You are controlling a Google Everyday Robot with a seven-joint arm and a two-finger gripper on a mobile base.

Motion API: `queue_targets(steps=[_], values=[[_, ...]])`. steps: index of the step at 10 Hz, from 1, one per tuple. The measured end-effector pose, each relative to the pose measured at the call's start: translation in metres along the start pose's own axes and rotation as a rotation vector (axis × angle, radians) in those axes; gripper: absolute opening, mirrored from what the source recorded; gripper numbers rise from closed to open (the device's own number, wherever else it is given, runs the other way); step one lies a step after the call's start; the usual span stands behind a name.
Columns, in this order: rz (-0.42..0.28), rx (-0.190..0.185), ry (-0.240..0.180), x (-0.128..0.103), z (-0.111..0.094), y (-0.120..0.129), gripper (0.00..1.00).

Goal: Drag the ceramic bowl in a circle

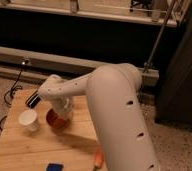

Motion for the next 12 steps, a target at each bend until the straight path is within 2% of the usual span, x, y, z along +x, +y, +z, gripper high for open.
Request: queue_targets(steps=[2,5,7,9,12], values=[[0.090,0.001,-0.006,0.024,0.004,0.030,0.00],[0.192,0.015,-0.074,0.028,0.021,0.077,0.00],[0.236,-0.004,-0.122,0.018,0.030,0.117,0.00],[0.260,-0.013,-0.163,0.000,0.031,0.145,0.00],[0.240,-0.002,-0.204,-0.034,0.025,0.154,0.00]])
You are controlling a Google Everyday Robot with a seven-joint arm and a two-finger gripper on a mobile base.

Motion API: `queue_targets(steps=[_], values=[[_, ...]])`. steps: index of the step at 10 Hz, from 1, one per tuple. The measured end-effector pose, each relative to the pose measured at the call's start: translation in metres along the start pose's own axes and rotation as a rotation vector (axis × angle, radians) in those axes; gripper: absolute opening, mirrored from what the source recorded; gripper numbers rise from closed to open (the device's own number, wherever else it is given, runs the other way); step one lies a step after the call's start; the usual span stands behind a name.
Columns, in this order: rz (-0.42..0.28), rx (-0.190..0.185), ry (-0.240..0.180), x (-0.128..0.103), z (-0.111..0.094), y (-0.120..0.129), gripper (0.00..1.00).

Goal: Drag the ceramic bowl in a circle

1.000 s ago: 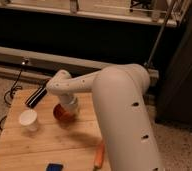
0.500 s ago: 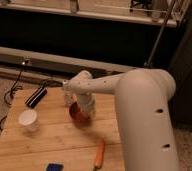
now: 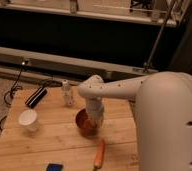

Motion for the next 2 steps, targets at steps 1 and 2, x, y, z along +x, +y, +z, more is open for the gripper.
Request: queue_targets(steps=[1,2], values=[[-0.023,-0.019,-0.016,-0.016,0.004,0.003,0.00],[-0.039,-0.034,-0.034,-0.030,0.009,0.004,0.00]])
